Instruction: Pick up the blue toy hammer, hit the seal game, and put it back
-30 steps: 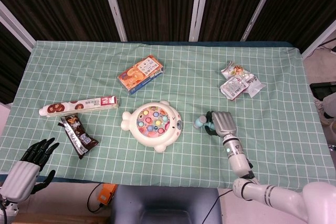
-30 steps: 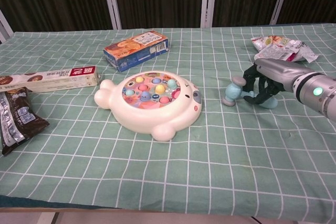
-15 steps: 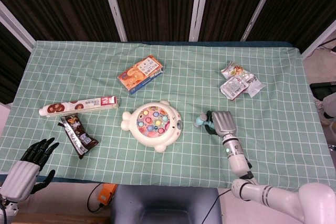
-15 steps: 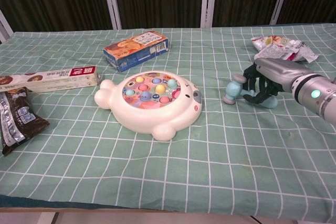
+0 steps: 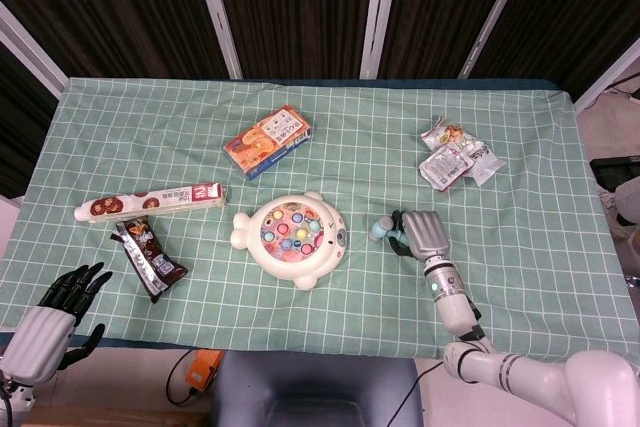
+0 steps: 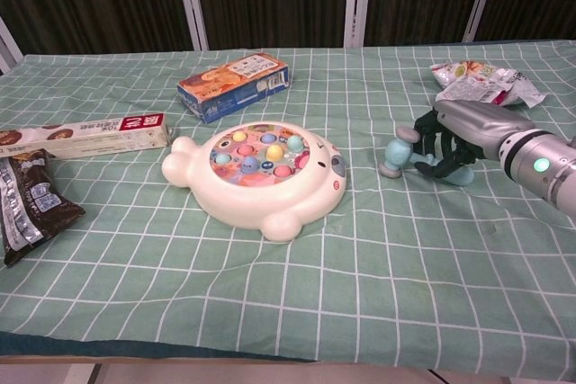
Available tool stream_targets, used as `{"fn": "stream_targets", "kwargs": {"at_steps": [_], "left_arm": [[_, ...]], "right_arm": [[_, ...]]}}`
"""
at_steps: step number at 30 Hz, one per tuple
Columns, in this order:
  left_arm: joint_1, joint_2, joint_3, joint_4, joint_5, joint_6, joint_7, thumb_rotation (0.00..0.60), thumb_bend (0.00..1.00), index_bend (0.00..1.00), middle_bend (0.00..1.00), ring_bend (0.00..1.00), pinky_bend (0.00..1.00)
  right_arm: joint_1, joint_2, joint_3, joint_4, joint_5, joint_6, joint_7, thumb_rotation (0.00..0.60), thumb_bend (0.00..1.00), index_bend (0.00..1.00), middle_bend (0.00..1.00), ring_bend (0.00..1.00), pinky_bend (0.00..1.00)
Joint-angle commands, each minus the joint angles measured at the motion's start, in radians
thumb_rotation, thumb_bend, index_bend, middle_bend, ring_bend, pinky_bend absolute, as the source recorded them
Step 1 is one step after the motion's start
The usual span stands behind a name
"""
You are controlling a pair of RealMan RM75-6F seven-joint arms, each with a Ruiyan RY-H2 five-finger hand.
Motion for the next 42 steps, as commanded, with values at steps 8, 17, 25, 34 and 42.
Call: {"fn": "stream_targets", "kwargs": {"at_steps": [8, 17, 25, 34, 42], "left_arm": [[0.002, 0.002, 0.0, 0.002, 0.001, 0.006, -0.008, 0.6, 0.41, 0.0, 0.02, 0.02, 0.13], [0.001, 0.001, 0.002, 0.0, 0.006, 0.004, -0.003, 0.6, 0.41, 0.0, 0.02, 0.02, 0.13], [-0.003, 0.002, 0.0, 0.0, 0.003, 0.0, -0.01, 0.6, 0.41, 0.0, 0.02, 0.02, 0.13], [-0.002, 0.013, 0.001, 0.009, 0.002, 0.009, -0.047, 0.6, 0.41, 0.0, 0.02, 0.02, 0.13], [0.002, 0.02, 0.004, 0.018, 0.009, 0.023, -0.071, 0.6, 0.41, 0.0, 0.02, 0.02, 0.13]], "right_arm": [[-0.007, 0.028, 0.011, -0.035, -0.038, 0.009, 0.029, 0.6, 0.58, 1.0, 0.71, 0.75, 0.8], [-0.008, 0.21, 0.047, -0.359, -0.064, 0.069, -0.07, 0.6, 0.58, 1.0, 0.71, 0.75, 0.8], [0.099, 0.228, 0.091, -0.624, 0.056, 0.11, -0.403, 0.6, 0.58, 1.0, 0.71, 0.75, 0.8], [0.304, 0.059, 0.112, -0.623, 0.286, 0.219, -0.823, 0.6, 0.58, 1.0, 0.71, 0.75, 0.8], [0.414, -0.072, 0.11, -0.525, 0.363, 0.28, -0.965, 0.6, 0.57, 1.0, 0.71, 0.75, 0.8]]}}
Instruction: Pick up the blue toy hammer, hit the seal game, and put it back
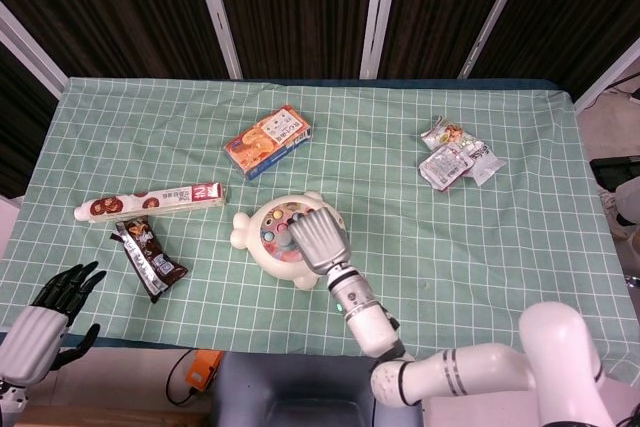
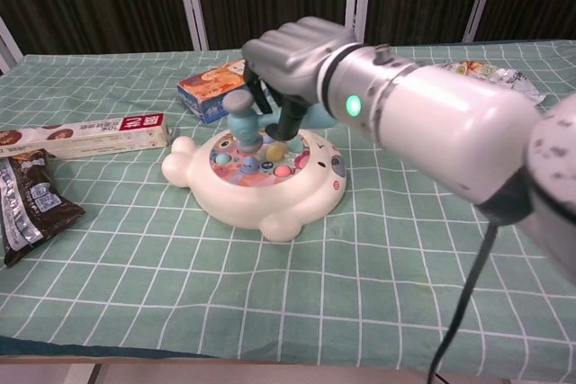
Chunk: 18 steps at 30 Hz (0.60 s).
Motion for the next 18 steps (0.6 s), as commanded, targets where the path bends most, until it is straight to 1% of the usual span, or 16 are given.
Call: {"fn": "stream_targets", "kwargs": {"at_steps": [1, 5, 10, 18], "left_arm": [[0.002, 0.003, 0.001, 0.003, 0.001, 0.005, -0.008, 0.6, 0.41, 0.0, 0.02, 0.02, 0.13], [0.004, 0.005, 0.001, 0.007, 0.002, 0.01, -0.016, 0.6, 0.41, 0.0, 0.02, 0.02, 0.13], [0.003, 0.003, 0.001, 0.007, 0.003, 0.008, -0.013, 0.6, 0.41, 0.0, 0.02, 0.02, 0.13], [0.002, 0.002, 0.001, 0.006, 0.005, 0.006, -0.01, 0.6, 0.41, 0.0, 0.02, 0.02, 0.13]], "right_arm": [[0.038, -0.049, 0.0, 0.047, 0.036, 0.03, -0.035, 0.6, 0.57, 1.0, 0.71, 0.75, 0.8], [0.048, -0.056, -0.007, 0.074, 0.035, 0.033, -0.029, 0.6, 0.57, 1.0, 0.71, 0.75, 0.8], [0.051, -0.05, 0.002, 0.086, 0.036, 0.032, 0.001, 0.6, 0.57, 1.0, 0.71, 0.75, 0.8], [0.065, -0.055, -0.001, 0.112, 0.067, 0.029, 0.003, 0.6, 0.57, 1.0, 0.71, 0.75, 0.8]]}}
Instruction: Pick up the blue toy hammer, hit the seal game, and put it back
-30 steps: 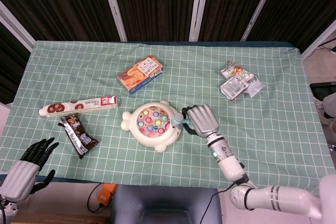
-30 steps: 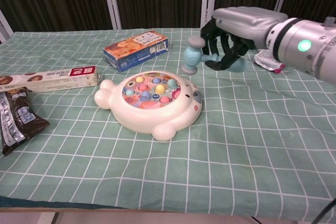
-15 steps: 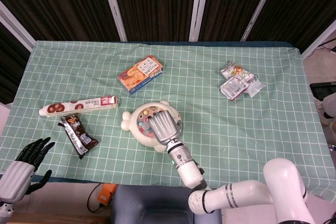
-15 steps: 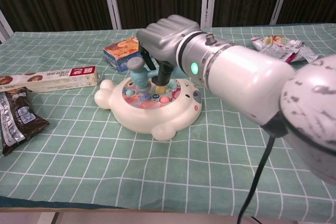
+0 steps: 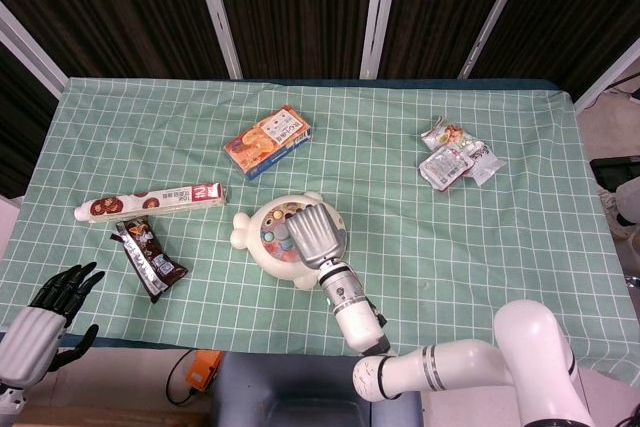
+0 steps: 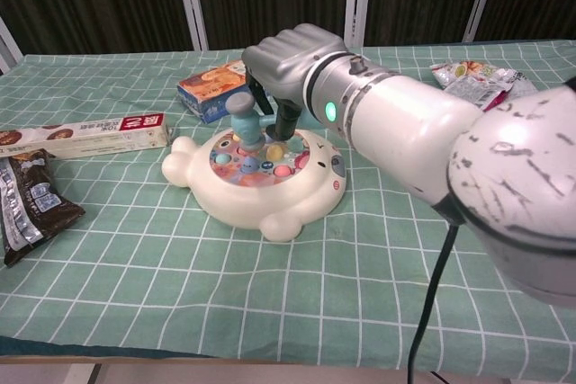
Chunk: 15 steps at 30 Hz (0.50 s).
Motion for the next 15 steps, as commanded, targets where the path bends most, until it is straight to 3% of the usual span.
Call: {"fn": "stream_targets", "kwargs": {"at_steps": [1, 15], "left_arm": [[0.0, 0.0, 0.0, 0.001, 0.0, 0.0, -0.002, 0.6, 0.41, 0.0, 0.02, 0.02, 0.13], [0.0, 0.002, -0.001, 0.003, 0.0, 0.003, -0.009, 0.6, 0.41, 0.0, 0.02, 0.02, 0.13]], "right_arm": [[0.006, -0.006, -0.005, 0.012, 0.007, 0.0, 0.0, 0.6, 0.57, 1.0, 0.71, 0.75, 0.8], [0.031, -0.045, -0.019, 0.079, 0.056, -0.009, -0.019, 0.6, 0.57, 1.0, 0.71, 0.75, 0.8]]}}
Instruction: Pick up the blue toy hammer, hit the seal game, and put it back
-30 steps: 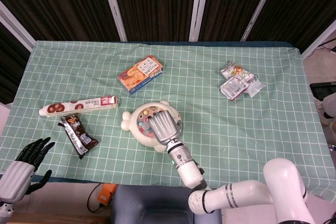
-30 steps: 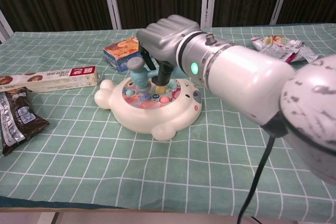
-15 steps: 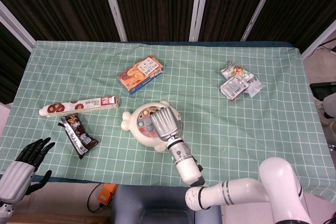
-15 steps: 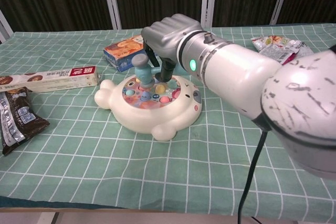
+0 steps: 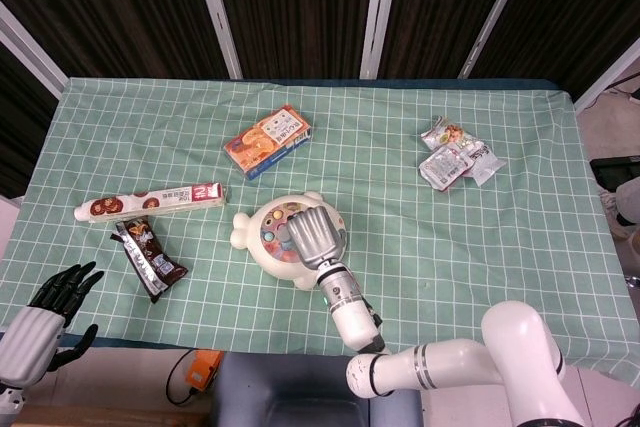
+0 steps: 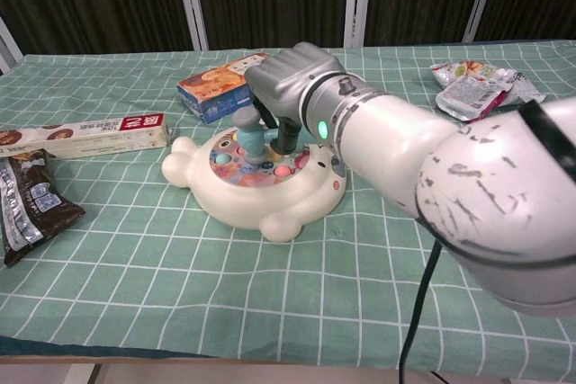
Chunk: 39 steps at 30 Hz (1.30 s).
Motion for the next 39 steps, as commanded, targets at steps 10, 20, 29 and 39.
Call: {"fn": "stream_targets", "kwargs": {"at_steps": [10, 20, 29, 39], "left_arm": [[-0.001, 0.001, 0.0, 0.0, 0.0, -0.001, -0.002, 0.6, 0.41, 0.0, 0.02, 0.02, 0.13], [-0.001, -0.001, -0.001, -0.002, 0.0, -0.002, 0.005, 0.6, 0.41, 0.0, 0.02, 0.02, 0.13], [-0.001, 0.0, -0.001, 0.0, -0.001, 0.0, -0.001, 0.6, 0.41, 0.0, 0.02, 0.02, 0.13], [-0.001, 0.0, -0.002, 0.001, -0.001, 0.0, -0.002, 0.6, 0.41, 0.0, 0.02, 0.02, 0.13]], "right_arm": [[-0.001, 0.02, 0.004, -0.018, -0.008, 0.02, 0.011, 0.6, 0.57, 1.0, 0.71, 0.75, 0.8], [-0.007, 0.038, -0.002, -0.012, -0.007, 0.021, 0.022, 0.6, 0.57, 1.0, 0.71, 0.75, 0.8], [-0.001, 0.016, -0.016, 0.043, 0.011, 0.005, 0.014, 0.6, 0.57, 1.0, 0.71, 0.75, 0.8], [-0.007, 0.039, -0.006, 0.018, 0.002, 0.024, 0.019, 0.6, 0.57, 1.0, 0.71, 0.75, 0.8]]}}
